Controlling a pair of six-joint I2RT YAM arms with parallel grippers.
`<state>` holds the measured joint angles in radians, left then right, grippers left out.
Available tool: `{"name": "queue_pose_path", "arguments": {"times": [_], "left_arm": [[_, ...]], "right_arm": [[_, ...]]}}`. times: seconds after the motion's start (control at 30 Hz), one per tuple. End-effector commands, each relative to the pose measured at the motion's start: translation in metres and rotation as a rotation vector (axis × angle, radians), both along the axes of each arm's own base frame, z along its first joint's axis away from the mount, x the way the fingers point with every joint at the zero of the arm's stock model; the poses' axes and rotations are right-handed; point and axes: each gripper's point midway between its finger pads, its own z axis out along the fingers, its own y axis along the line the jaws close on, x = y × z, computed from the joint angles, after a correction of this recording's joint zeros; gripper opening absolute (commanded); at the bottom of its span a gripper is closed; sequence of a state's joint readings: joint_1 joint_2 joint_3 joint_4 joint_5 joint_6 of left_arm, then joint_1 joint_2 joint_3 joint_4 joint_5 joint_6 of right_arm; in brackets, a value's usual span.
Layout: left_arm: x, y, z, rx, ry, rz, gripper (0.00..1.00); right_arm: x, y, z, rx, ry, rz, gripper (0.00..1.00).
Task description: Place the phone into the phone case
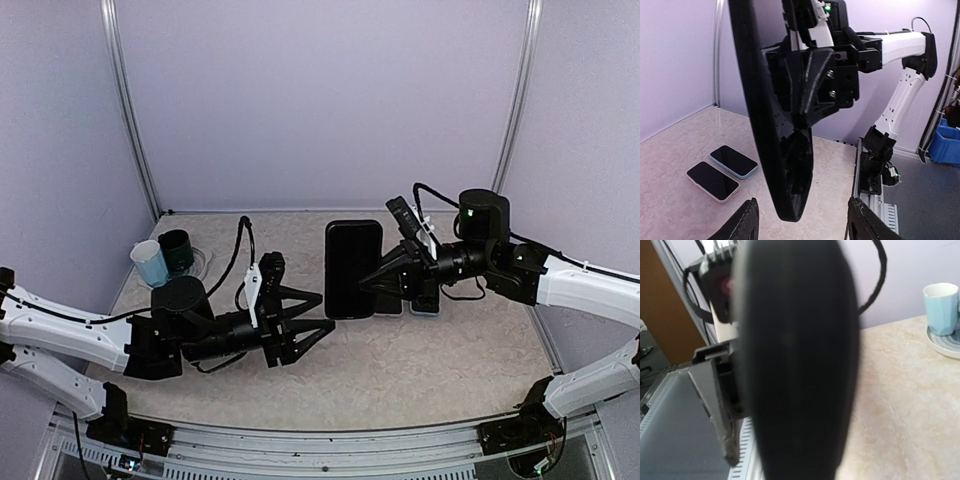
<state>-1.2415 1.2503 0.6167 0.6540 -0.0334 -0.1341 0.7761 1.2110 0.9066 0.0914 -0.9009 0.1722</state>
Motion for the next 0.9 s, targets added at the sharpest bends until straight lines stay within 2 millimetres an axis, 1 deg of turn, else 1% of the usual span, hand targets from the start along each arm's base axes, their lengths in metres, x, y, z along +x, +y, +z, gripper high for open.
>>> {"name": "queue_pose_path", "arguments": {"times": [0.0, 0.03, 0.1, 0.17, 0.27, 0.37, 0.4, 0.47, 0.57, 0.6, 0.63, 0.77, 0.83, 0.87], "left_arm": [[-0.028, -0.003, 0.002, 0.012, -0.045, -0.191, 0.59], [-0.034, -0.004, 0.002, 0.016, -0.05, -0.23, 0.58], [-0.038, -0.005, 0.005, 0.025, -0.061, -0.26, 0.51], [-0.038, -0.007, 0.006, 0.041, -0.061, -0.263, 0.44], [-0.036, -0.014, 0.005, 0.067, -0.058, -0.255, 0.41], [-0.034, -0.023, 0.002, 0.097, -0.061, -0.233, 0.4], [-0.036, -0.027, 0.004, 0.096, -0.067, -0.239, 0.41], [-0.04, -0.034, 0.003, 0.107, -0.082, -0.252, 0.46], [-0.039, -0.04, -0.002, 0.131, -0.089, -0.232, 0.47], [-0.036, -0.041, -0.003, 0.135, -0.088, -0.217, 0.44], [-0.033, -0.041, -0.003, 0.134, -0.089, -0.201, 0.4], [-0.025, -0.04, 0.003, 0.11, -0.1, -0.143, 0.27], [-0.018, -0.039, 0.004, 0.105, -0.104, -0.096, 0.13], [-0.013, -0.038, 0.005, 0.103, -0.105, -0.065, 0.03]], "right_arm": [[-0.022, -0.007, 0.031, 0.106, -0.106, 0.103, 0.0], [-0.03, -0.009, 0.031, 0.116, -0.116, 0.156, 0.0], [-0.041, -0.013, 0.031, 0.125, -0.139, 0.226, 0.0], [-0.047, -0.015, 0.028, 0.123, -0.167, 0.26, 0.0], [-0.055, -0.02, 0.025, 0.129, -0.2, 0.298, 0.0], [-0.058, -0.022, 0.025, 0.138, -0.217, 0.307, 0.0], [-0.058, -0.022, 0.025, 0.137, -0.218, 0.305, 0.0], [-0.056, -0.022, 0.024, 0.133, -0.219, 0.301, 0.0], [-0.054, -0.02, 0.024, 0.127, -0.218, 0.291, 0.0], [-0.053, -0.02, 0.023, 0.124, -0.219, 0.282, 0.0], [-0.051, -0.019, 0.023, 0.12, -0.22, 0.269, 0.0], [-0.038, -0.015, 0.02, 0.105, -0.199, 0.199, 0.0], [-0.032, -0.012, 0.019, 0.099, -0.199, 0.165, 0.0], [-0.029, -0.011, 0.018, 0.088, -0.169, 0.141, 0.0]]}}
